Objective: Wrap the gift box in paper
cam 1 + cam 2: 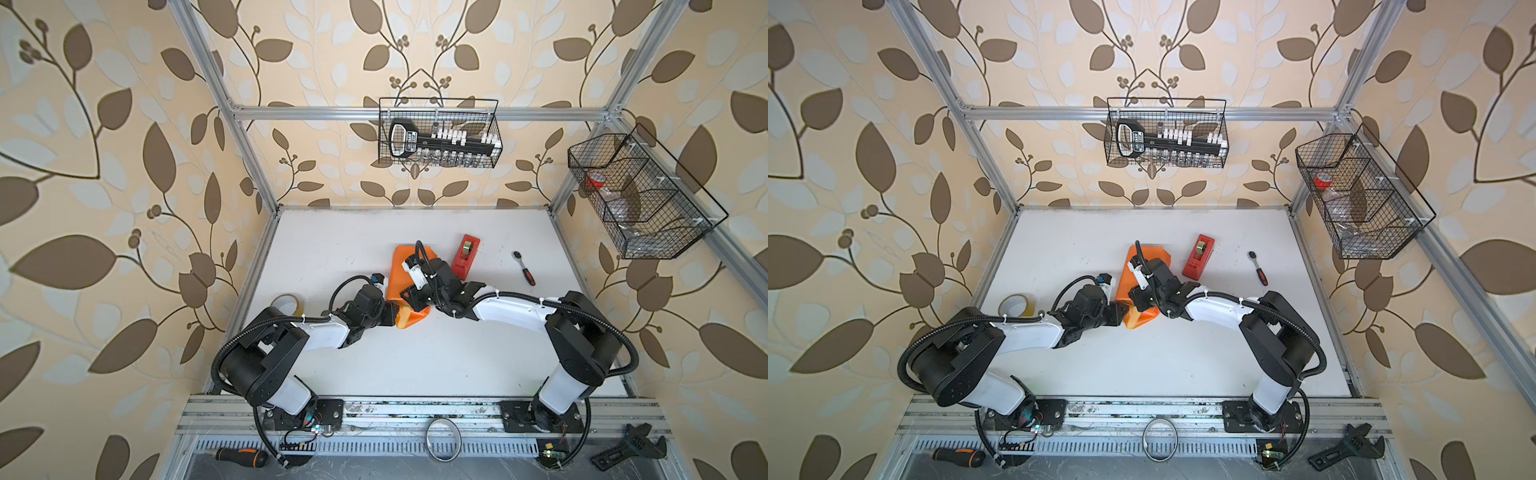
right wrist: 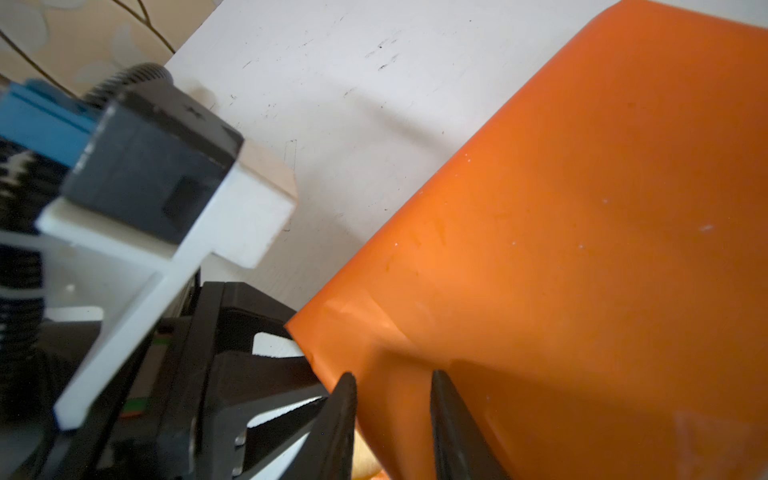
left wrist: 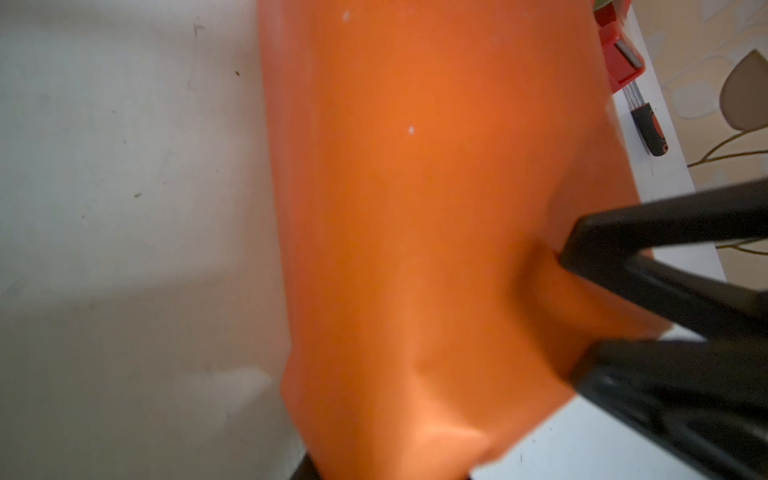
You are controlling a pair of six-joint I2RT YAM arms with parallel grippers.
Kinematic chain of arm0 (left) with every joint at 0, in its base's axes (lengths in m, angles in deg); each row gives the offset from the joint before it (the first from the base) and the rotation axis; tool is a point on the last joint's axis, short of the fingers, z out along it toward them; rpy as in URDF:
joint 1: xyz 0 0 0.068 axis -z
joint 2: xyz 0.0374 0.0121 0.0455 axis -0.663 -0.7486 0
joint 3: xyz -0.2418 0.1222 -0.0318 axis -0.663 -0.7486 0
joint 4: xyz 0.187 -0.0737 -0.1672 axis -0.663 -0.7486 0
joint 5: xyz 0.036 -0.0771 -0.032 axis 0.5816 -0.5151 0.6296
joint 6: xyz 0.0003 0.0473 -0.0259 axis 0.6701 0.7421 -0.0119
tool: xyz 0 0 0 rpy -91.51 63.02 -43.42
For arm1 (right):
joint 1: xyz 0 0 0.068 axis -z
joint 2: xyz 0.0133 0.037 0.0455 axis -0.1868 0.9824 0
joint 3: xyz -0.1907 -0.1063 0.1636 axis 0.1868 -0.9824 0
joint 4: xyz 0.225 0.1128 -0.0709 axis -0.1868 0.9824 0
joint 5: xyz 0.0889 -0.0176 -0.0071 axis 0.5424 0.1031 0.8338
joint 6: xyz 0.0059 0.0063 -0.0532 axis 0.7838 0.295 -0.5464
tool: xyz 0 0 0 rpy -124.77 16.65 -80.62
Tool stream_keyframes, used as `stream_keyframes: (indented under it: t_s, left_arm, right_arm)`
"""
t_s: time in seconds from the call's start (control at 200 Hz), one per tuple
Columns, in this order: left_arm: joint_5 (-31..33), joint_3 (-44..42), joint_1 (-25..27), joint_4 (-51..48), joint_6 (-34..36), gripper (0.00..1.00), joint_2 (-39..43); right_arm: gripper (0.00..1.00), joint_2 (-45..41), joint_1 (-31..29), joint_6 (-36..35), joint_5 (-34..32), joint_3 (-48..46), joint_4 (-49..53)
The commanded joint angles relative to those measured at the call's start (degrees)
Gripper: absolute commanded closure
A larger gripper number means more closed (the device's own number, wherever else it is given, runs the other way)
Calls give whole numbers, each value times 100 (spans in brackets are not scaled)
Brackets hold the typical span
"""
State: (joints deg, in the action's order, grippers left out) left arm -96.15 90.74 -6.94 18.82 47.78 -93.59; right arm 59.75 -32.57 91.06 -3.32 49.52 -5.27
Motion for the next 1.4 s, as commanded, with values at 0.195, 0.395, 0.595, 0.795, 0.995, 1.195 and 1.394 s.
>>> stream_keyframes:
  t_s: [0.195, 0.395, 0.595, 0.795, 0.995, 1.195, 1.394]
  left_arm:
    - [324, 146, 85, 595, -20, 76, -254]
    - [423, 124, 92, 629, 78, 75, -414]
    - [484, -21, 129, 651, 161, 76, -491]
    - [414, -197, 250, 697, 295, 76, -504]
    - [390, -352, 354, 609, 357, 76, -284]
    - [447, -390, 476, 332, 565, 76, -123]
    - [429, -278, 549, 24, 750, 75, -165]
  right_arm:
    - [68, 226, 0, 26, 70, -177, 279]
    - [68, 248, 0, 19, 76, -176, 283]
    - [69, 240, 0, 9, 70, -172, 290]
    - [69, 253, -2, 16, 71, -162, 282]
    - [69, 262, -4, 22, 70, -175, 282]
    - [69, 283, 0, 26, 63, -174, 265]
    - [69, 284, 0, 17, 63, -175, 255]
